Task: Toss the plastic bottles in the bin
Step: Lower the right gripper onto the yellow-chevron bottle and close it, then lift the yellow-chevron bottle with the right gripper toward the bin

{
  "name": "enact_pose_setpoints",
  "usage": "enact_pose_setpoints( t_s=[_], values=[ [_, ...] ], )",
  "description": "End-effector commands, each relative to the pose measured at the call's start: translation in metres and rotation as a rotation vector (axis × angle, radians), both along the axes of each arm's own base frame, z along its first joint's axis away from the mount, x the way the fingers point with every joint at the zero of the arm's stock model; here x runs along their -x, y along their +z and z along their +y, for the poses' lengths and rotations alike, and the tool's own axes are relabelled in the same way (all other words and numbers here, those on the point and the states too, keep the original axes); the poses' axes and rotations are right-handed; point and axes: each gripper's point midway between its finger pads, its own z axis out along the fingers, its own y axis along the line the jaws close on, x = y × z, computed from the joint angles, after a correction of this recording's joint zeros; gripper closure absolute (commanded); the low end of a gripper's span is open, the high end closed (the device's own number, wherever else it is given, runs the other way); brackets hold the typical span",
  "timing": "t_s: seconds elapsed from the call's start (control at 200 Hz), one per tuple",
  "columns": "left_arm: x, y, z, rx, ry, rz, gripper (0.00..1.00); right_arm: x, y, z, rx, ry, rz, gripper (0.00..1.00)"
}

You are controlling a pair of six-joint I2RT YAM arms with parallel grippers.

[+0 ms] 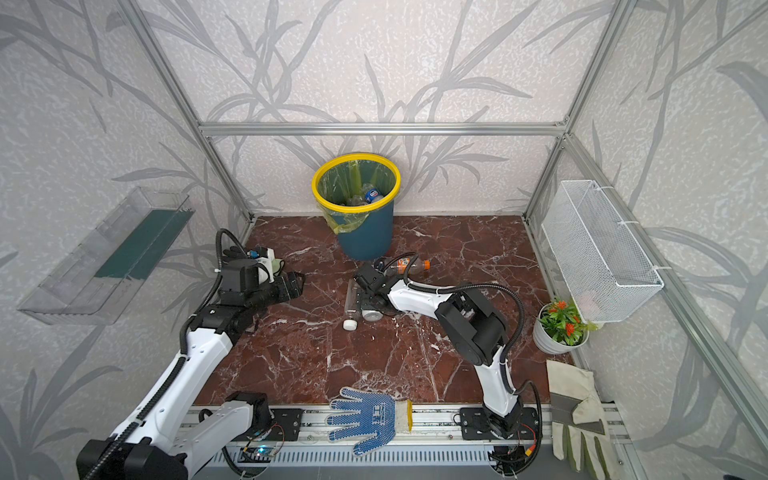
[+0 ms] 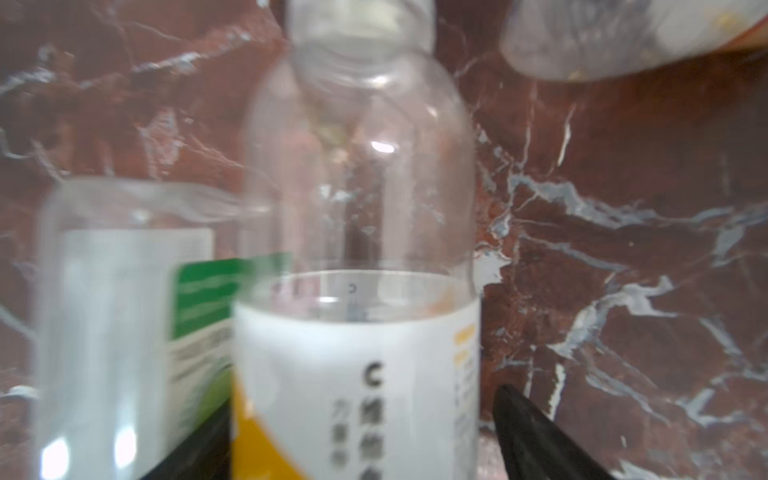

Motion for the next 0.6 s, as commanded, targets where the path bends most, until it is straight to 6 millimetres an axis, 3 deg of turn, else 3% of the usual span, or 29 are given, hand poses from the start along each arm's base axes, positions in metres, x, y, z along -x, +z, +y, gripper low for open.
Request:
enact_pose_setpoints(
  t_s=[0.0, 0.12, 0.355, 0.595],
  values=[
    [-0.006, 0.013, -0.001, -0.003, -0.002, -0.025, 0.14, -0.010, -0.008, -0.009, 0.033, -0.032, 0.005, 0.13],
    [-0.007, 0.008, -0.004, 0.000, -0.004, -0.006, 0.14, -0.013, -0.013, -0.017, 0.058, -0.033, 0.007, 0.18],
    [-0.007, -0.003, -0.015, -0.051, -0.019, 0.030, 0.14, -0.018, -0.018, -0.028, 0.098, 0.009, 0.007, 0.36],
    [-0.014, -0.019, -0.030, -0.062, -0.028, 0.063, 0.14, -0.016, 0.015, -0.017, 0.067, 0.159, -0.058, 0.41]
  ],
)
